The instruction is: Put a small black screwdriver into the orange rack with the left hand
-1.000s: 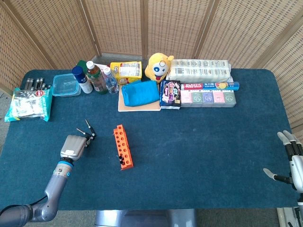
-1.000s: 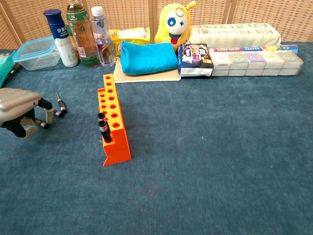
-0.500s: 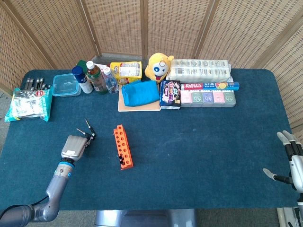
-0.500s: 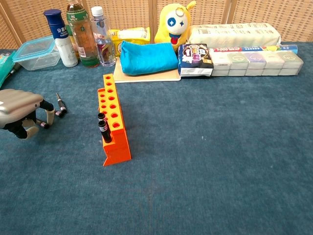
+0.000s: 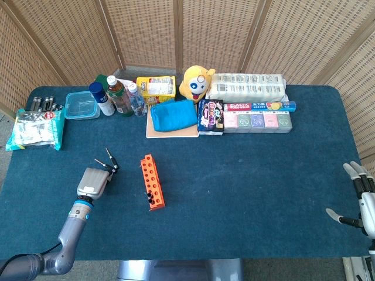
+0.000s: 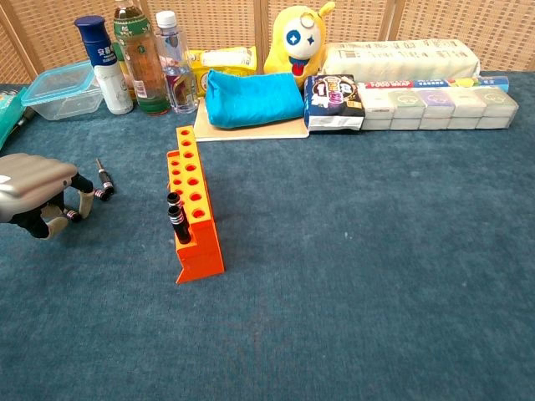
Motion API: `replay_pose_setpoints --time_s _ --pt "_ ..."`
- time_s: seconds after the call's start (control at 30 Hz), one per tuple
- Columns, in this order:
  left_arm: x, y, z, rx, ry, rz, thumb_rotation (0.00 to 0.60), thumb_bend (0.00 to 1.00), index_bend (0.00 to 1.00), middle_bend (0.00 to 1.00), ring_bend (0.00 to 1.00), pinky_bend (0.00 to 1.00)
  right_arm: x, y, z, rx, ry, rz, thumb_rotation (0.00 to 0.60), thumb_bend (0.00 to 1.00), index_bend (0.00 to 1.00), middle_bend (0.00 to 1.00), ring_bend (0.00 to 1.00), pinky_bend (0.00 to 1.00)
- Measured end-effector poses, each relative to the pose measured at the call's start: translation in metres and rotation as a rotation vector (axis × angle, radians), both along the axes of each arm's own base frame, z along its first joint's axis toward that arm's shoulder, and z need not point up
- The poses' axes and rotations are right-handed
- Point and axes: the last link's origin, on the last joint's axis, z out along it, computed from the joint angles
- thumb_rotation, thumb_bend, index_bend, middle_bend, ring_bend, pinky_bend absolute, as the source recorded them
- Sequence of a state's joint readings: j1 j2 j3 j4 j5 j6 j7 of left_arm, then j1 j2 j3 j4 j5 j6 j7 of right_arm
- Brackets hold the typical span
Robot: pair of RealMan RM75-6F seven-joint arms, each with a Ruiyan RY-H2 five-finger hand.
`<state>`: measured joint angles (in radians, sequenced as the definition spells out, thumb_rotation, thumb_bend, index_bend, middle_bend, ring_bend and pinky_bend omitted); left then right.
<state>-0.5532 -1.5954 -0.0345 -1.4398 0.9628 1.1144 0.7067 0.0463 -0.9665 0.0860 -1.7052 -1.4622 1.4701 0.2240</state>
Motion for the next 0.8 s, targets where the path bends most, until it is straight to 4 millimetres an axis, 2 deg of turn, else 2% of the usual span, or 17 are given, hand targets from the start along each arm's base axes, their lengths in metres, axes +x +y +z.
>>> replay_pose_setpoints --time_s 0.8 --pt "0.0005 -0.0005 -0.0058 0.002 0.025 -0.006 0.600 0.45 0.61 1.00 1.00 1.00 0.0004 0.0001 0.0011 -0.001 -0.003 0.003 0.600 0.00 0.01 0.02 0.04 0.08"
